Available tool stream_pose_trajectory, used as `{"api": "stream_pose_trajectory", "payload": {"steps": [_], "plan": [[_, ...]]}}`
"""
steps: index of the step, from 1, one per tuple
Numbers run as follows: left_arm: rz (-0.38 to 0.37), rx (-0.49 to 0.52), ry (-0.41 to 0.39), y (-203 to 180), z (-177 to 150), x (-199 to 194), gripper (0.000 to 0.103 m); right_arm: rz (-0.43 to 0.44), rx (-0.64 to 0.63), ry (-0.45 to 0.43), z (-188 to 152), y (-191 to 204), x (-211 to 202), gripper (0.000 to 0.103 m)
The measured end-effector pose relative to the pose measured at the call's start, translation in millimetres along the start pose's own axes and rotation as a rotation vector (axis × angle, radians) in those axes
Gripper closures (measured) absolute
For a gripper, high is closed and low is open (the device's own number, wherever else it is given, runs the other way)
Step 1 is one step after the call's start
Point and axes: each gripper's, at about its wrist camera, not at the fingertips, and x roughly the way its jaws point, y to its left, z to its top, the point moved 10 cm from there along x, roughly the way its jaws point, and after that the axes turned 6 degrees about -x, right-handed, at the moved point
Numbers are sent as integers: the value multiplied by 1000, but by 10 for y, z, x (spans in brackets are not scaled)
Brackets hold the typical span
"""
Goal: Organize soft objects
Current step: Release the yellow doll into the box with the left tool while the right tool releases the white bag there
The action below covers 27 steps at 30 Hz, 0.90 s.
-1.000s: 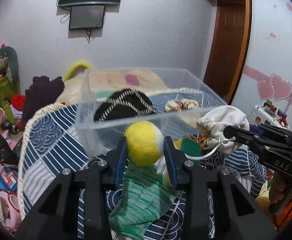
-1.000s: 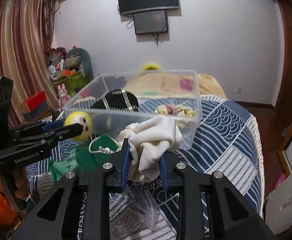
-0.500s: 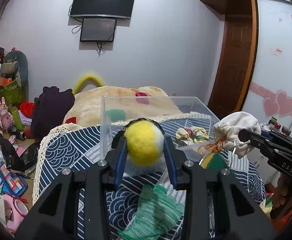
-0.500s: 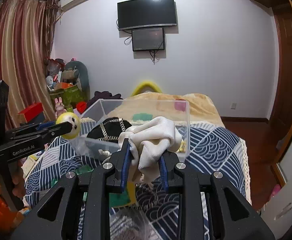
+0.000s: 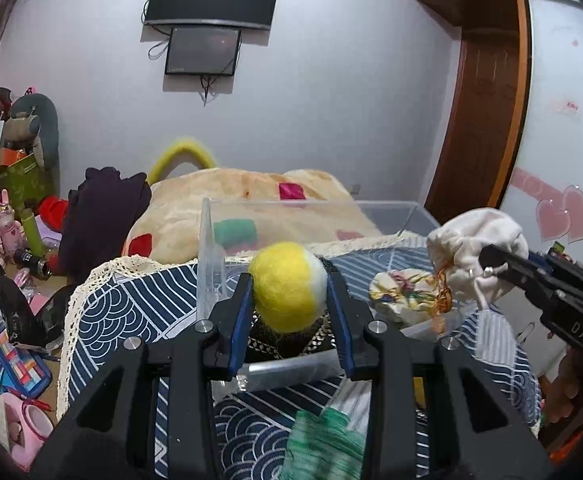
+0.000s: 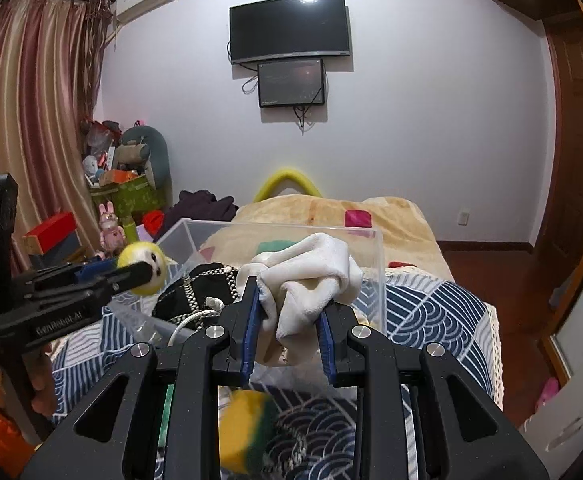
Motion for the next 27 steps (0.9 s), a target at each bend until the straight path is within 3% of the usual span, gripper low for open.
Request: {"api": "stream_pose_trajectory", "payload": {"steps": [10,16,20,22,25,27], "plan": [[23,27,71,-9,-149,351,67,29,-19,108,-147,108,437,80],[49,75,70,-71,-188,406,65,41,-39,174,-286,150,554,78],[45,68,80,-64,-191,391,56,30,-32,184,-310,101,505,58],[33,62,90,-72,-203,362,53,19,-36,175,-296,67,450,53],[31,66,82,-91,-201,274,42,4,-48,154,-240,39,361,47],[32,73,69,-105,-179,199,33,-4,-54,137,-206,29,277,34]]}}
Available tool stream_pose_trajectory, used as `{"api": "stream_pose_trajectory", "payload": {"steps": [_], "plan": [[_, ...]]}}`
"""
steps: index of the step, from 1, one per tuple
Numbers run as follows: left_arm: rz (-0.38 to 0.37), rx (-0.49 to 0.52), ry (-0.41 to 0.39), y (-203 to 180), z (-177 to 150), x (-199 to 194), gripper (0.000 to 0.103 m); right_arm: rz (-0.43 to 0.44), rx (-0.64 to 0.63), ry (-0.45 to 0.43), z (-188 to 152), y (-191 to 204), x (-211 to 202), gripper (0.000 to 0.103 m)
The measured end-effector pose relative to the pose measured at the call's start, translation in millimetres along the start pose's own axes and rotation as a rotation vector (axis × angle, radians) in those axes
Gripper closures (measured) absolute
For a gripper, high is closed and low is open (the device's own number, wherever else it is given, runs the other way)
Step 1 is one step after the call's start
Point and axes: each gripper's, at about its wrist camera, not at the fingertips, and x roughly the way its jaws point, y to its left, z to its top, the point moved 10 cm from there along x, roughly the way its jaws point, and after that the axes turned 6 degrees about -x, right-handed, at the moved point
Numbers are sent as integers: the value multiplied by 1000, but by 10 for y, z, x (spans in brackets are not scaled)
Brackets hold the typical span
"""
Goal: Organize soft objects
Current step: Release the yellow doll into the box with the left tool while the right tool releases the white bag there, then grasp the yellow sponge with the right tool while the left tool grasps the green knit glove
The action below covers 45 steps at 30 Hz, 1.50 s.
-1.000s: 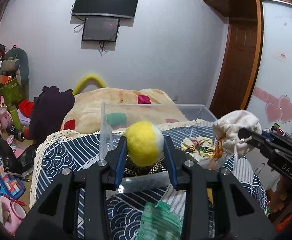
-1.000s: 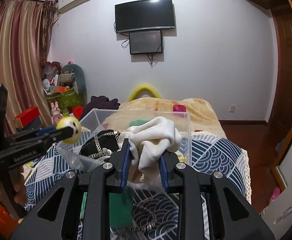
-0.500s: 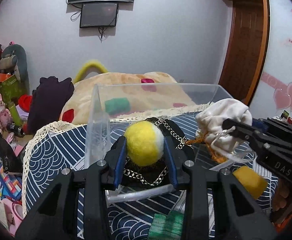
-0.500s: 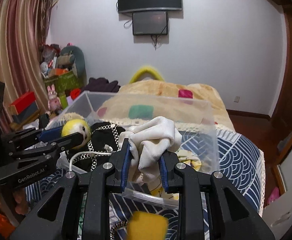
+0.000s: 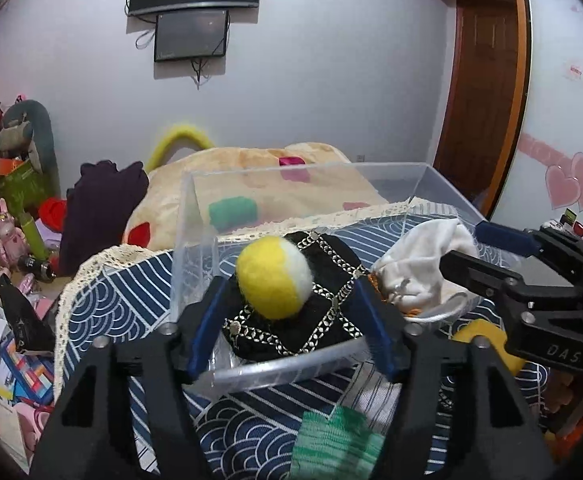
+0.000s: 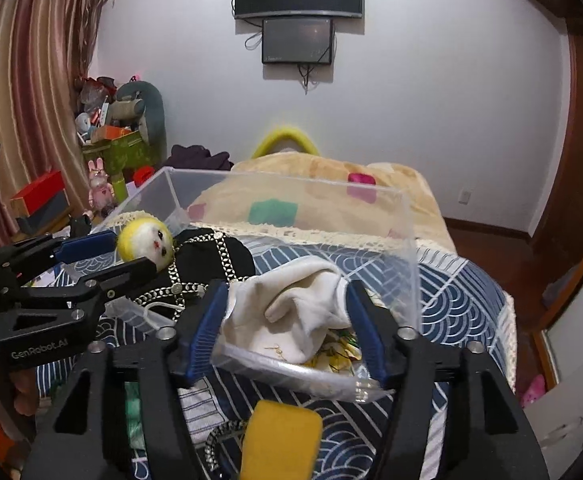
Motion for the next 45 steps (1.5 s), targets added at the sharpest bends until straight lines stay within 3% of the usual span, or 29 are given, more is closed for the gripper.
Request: {"api": "stream_pose_trajectory", "payload": {"steps": [4,6,8,13,17,28,31,35,37,38,45], "plan": [[-6,-1,-25,-16,38,-198,26,-29,-6,-55,53,-43,-231,25],[3,-7,-43,1,58,-316,8,-40,-8,-81,82,-68,-337,23],[11,-16,-68,27,77,-432,3,-41,-8,-101,102,-72,-433,23],[19,-18,-76,55,7,-621,0,-38,0,-125,84,-36,-584,23],[15,-9,-38,48,-184,-640,0,-29,14,-102,-81,-32,-581,23],[15,-45,162,88,-922,-291,0,35,67,35,-623,37,-270,23],[10,-44,200,76,-1033,-224,0,56,63,64,-700,95,-198,36],[-5,-28,222,10,-1149,-179,0,84,71,101,-806,133,-148,68],[-17,-30,211,-10,-1167,-178,0,83,70,104,-819,143,-163,68],[-23,-32,209,-29,-1189,-174,1,80,69,97,-820,141,-176,69],[-68,-17,181,-85,-1153,-269,59,73,76,49,-762,106,-333,71]]}}
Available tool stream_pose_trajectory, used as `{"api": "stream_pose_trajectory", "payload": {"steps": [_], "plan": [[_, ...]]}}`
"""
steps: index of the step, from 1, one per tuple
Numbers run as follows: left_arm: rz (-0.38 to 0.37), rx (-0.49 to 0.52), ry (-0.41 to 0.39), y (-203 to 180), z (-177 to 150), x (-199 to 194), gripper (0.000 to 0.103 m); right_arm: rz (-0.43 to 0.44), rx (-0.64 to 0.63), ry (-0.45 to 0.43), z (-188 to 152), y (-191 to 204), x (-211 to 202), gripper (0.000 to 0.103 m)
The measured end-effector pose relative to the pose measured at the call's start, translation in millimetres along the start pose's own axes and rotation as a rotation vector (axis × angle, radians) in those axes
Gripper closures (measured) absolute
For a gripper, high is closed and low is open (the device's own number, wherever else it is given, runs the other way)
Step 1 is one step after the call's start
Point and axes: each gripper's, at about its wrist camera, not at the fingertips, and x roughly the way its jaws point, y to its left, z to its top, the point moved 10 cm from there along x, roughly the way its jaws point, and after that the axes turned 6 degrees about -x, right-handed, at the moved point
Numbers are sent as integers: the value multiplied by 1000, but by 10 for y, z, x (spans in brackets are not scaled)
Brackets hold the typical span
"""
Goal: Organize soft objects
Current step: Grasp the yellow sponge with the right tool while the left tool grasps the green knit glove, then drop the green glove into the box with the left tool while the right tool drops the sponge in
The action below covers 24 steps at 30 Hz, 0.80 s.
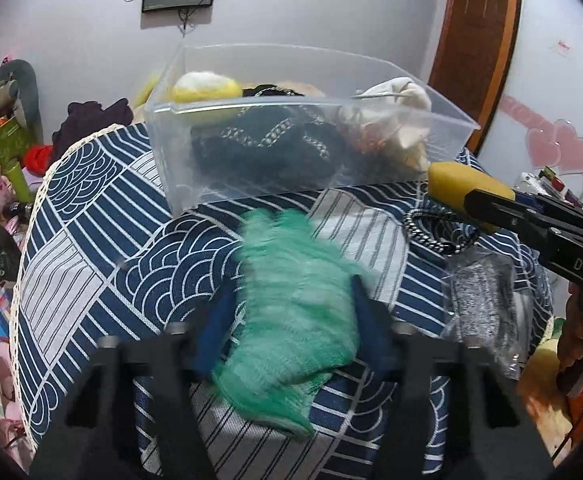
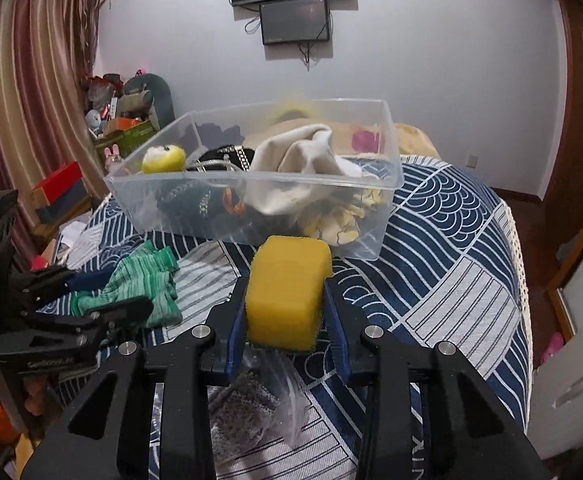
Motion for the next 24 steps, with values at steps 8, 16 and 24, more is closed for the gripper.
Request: {"api": "stream_pose_trajectory", "payload": {"steps": [8,16,24], "plan": [[32,28,-99,19,203,-271,77,-9,-5,-69,148,22,-229,71],[25,24,-235,7,645,-693,77,-25,-24,-131,380,36,-351,71],[34,37,-327,-48,1132,-855,77,-25,-37,-207,749,51,-390,71]]}}
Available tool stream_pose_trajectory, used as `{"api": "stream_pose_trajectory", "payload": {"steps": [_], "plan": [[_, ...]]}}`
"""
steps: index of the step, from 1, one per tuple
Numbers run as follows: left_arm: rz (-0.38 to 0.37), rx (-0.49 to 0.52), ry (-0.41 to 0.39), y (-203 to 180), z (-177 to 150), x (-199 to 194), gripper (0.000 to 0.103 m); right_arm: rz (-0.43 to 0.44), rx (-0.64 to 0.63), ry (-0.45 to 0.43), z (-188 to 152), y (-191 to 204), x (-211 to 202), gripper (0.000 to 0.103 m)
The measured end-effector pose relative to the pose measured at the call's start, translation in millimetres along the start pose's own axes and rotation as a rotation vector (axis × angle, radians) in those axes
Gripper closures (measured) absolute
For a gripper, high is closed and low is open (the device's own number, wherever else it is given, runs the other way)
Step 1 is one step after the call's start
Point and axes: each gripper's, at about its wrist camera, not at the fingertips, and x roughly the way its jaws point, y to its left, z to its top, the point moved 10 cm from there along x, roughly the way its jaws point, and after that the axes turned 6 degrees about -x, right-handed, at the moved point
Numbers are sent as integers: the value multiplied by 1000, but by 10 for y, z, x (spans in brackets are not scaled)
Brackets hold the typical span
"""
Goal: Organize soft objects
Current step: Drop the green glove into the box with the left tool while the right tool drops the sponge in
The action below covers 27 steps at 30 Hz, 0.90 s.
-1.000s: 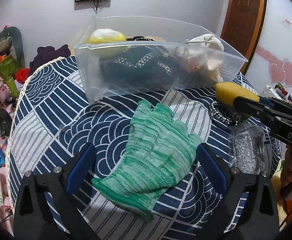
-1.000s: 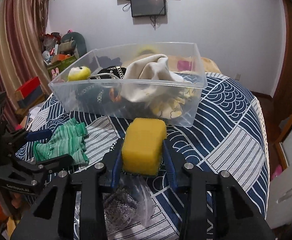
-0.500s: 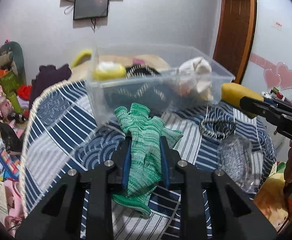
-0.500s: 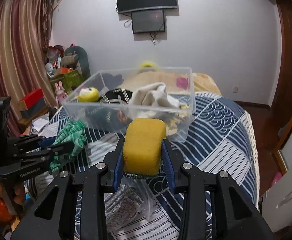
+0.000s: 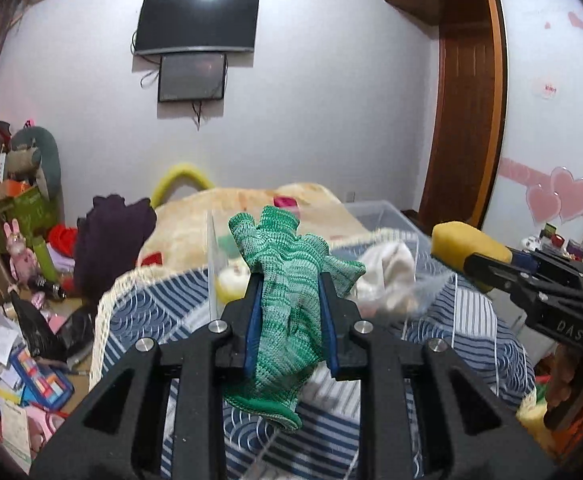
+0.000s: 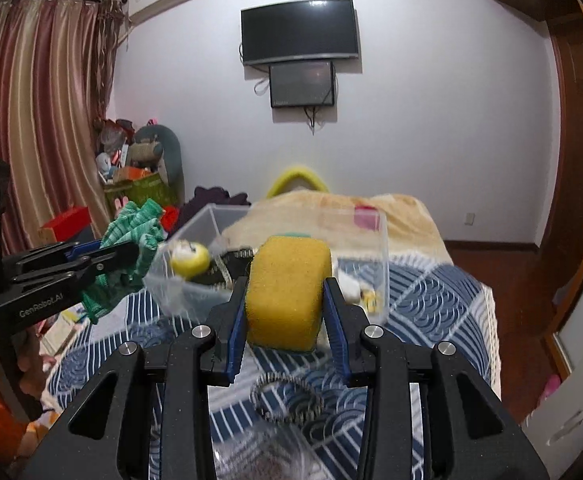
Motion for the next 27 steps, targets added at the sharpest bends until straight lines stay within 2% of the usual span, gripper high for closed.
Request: {"api": "stream_pose_trajectory", "payload": {"steps": [4,10,19,23,25,27], "plan": [[-13,-19,-9,-19,162,135,77,3,-3,-25,150,14,79,71],[1,-19,13,-28,217,410,77,14,-14,-21,239,80,300,71],[31,6,115,-10,4,892,77,50,-6,90,45,128,777,70],[37,32,128,-32,-40,993,77,58,3,139,-71,124,942,70],[50,58,115,-48,-51,1001,74,61,-4,147,-99,125,950,69],[63,77,112,-61,-70,1008,67,53,-22,150,-141,129,924,68]]}}
